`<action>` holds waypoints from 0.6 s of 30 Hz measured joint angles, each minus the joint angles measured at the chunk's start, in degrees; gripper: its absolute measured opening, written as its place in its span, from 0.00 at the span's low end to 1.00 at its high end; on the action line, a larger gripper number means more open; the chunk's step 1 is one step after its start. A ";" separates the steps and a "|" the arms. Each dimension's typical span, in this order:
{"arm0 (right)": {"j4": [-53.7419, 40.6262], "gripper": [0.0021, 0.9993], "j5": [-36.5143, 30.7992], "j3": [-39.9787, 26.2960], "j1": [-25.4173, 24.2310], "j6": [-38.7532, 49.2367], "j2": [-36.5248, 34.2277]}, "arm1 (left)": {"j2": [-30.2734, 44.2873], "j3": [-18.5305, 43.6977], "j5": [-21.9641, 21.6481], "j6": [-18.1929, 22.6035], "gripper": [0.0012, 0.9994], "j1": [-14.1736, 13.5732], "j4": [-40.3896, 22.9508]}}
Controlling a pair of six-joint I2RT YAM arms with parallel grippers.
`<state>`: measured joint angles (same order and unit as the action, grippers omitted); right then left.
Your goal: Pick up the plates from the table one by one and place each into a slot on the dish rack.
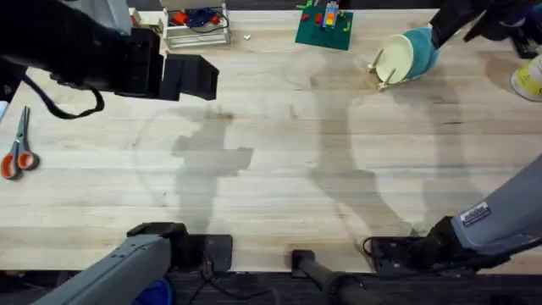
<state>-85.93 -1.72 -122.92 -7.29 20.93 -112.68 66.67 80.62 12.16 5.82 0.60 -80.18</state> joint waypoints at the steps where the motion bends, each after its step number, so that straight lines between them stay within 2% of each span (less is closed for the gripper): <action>1: -0.15 0.65 0.00 -0.53 0.00 0.11 0.01 | 0.00 0.00 0.00 0.00 1.00 0.00 -0.01; 6: -1.38 0.82 0.00 -1.76 0.00 0.08 1.25 | 0.00 0.00 0.00 0.00 1.00 0.00 0.00; 8: -1.93 0.93 0.00 -1.76 0.00 0.06 2.70 | 0.00 0.00 0.00 0.00 1.00 0.00 0.00; 18: -6.66 0.99 2.36 -2.34 0.00 -0.85 13.76 | 0.00 0.00 0.00 -0.01 0.99 0.00 -0.02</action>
<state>-92.60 0.64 -125.26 -7.29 20.08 -98.93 66.67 80.62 12.16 5.81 0.60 -80.20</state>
